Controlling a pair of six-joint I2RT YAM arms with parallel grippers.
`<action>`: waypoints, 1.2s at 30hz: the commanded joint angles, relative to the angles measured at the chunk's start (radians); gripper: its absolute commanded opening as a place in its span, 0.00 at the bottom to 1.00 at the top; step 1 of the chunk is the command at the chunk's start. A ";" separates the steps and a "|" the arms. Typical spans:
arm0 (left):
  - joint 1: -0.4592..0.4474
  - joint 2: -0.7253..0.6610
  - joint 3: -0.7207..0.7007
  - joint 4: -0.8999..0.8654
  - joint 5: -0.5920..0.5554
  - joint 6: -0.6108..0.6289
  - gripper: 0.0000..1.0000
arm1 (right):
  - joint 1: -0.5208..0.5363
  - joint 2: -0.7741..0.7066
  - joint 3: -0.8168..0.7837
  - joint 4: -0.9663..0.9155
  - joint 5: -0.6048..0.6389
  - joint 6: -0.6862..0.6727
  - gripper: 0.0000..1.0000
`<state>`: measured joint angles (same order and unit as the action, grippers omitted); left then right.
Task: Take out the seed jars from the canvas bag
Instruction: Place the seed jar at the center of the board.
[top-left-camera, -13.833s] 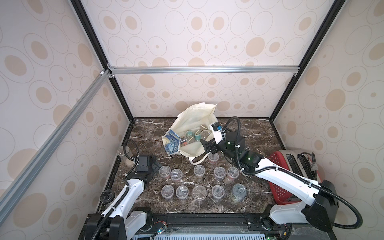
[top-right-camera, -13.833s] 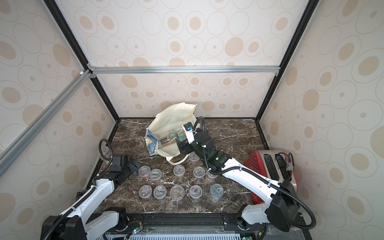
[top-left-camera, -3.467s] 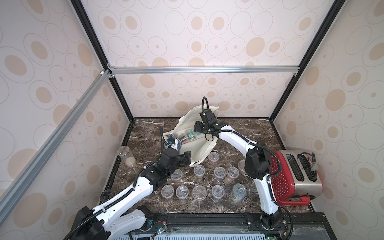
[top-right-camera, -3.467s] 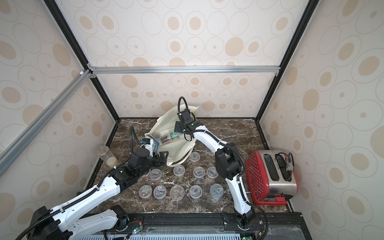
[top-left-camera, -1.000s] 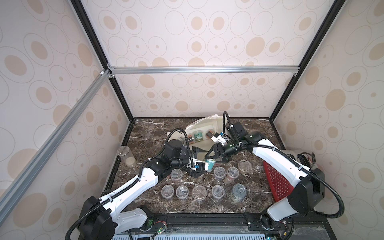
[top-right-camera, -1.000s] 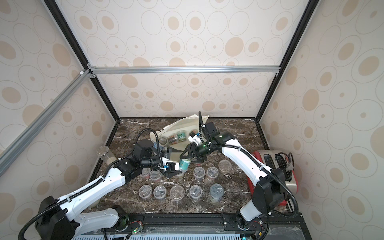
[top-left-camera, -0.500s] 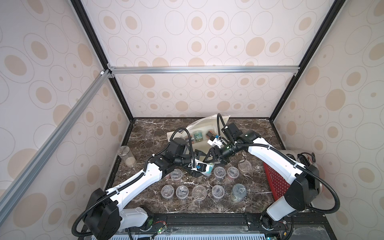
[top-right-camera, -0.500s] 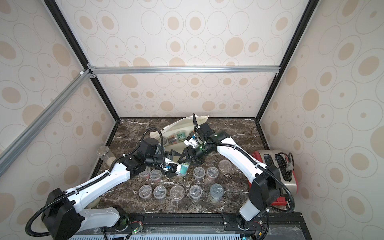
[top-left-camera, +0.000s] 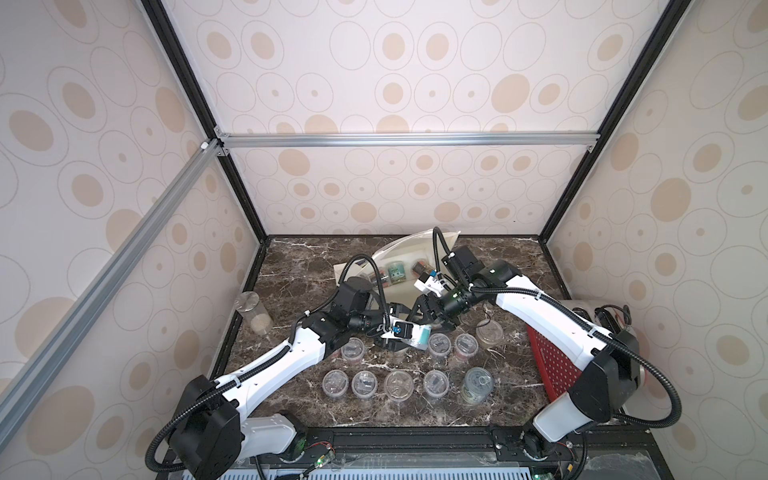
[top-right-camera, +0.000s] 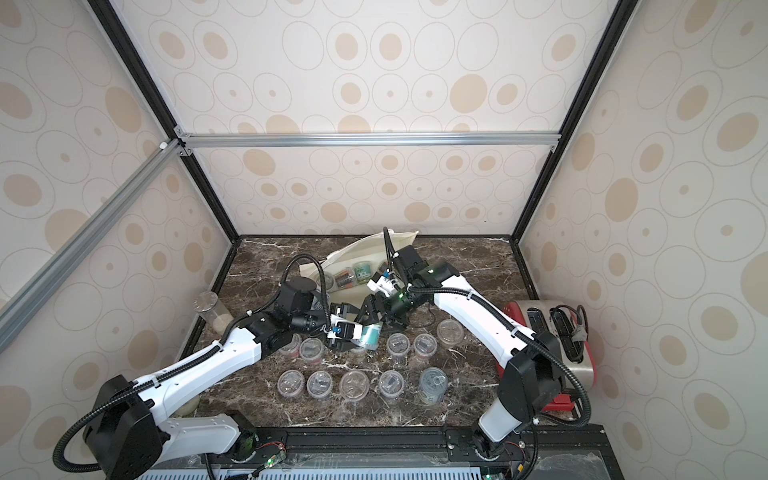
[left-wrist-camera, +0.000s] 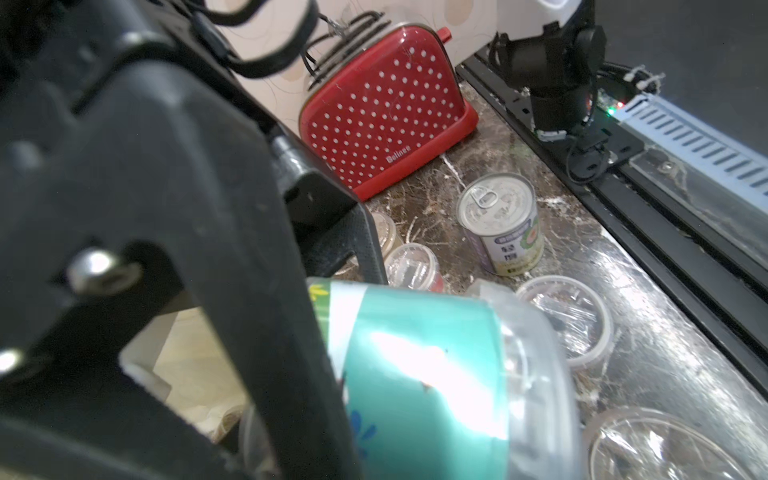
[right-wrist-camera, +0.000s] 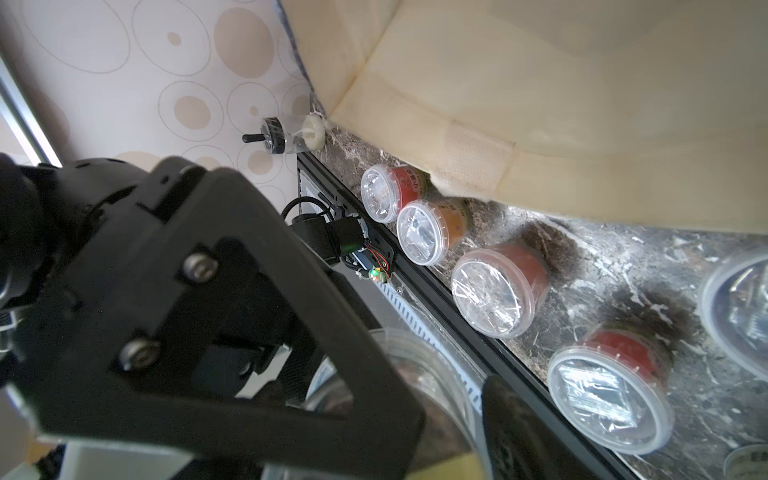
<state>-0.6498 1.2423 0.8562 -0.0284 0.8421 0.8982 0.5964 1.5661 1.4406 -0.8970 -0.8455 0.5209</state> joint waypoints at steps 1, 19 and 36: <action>-0.019 -0.056 -0.053 0.200 0.029 -0.178 0.68 | 0.004 -0.071 -0.031 0.153 0.055 0.051 0.83; -0.019 -0.064 -0.019 0.343 -0.360 -0.971 0.60 | -0.012 -0.490 -0.397 0.635 0.462 0.035 0.95; -0.019 0.080 0.064 0.303 -0.311 -1.330 0.60 | 0.140 -0.354 -0.358 0.643 0.754 0.514 0.99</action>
<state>-0.6495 1.3411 0.9112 0.1921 0.4686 -0.3767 0.7235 1.1717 1.0660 -0.2893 -0.1280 0.9474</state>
